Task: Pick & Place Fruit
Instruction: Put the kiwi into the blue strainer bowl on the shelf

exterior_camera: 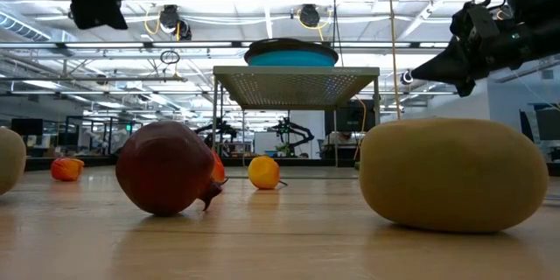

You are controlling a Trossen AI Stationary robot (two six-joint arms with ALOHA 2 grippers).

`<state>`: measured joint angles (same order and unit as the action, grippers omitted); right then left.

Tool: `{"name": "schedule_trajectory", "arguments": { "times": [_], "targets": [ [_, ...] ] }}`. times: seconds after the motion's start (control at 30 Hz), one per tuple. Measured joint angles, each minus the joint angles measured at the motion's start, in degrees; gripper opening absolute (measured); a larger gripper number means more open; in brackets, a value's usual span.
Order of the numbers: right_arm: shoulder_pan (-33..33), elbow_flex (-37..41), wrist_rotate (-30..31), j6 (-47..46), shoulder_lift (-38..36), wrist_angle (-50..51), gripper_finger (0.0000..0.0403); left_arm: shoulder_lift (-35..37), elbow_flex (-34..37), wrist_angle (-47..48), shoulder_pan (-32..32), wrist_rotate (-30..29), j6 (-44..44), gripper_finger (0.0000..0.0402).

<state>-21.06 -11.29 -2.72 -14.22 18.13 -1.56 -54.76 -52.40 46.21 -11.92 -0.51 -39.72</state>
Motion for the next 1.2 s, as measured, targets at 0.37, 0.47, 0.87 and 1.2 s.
{"name": "schedule_trajectory", "arguments": {
  "times": [0.37,0.47,0.87,1.2],
  "targets": [
    [0.0,0.0,-0.02,0.35,0.0,0.15,0.0,-8.77,-6.49,5.16,-7.8,2.73,-10.19,0.0211],
    [0.0,0.0,-0.02,0.35,0.0,0.14,0.0,-10.58,-7.07,5.24,-9.64,3.67,-14.42,0.0211],
    [0.0,0.0,-0.04,1.73,0.0,0.13,0.0,-15.77,-7.17,4.31,-14.44,8.49,-40.89,0.0211],
    [0.0,0.0,-0.2,3.15,0.0,0.11,0.0,-18.96,-7.17,2.58,-18.33,9.34,-59.76,0.0211]
  ]
}}
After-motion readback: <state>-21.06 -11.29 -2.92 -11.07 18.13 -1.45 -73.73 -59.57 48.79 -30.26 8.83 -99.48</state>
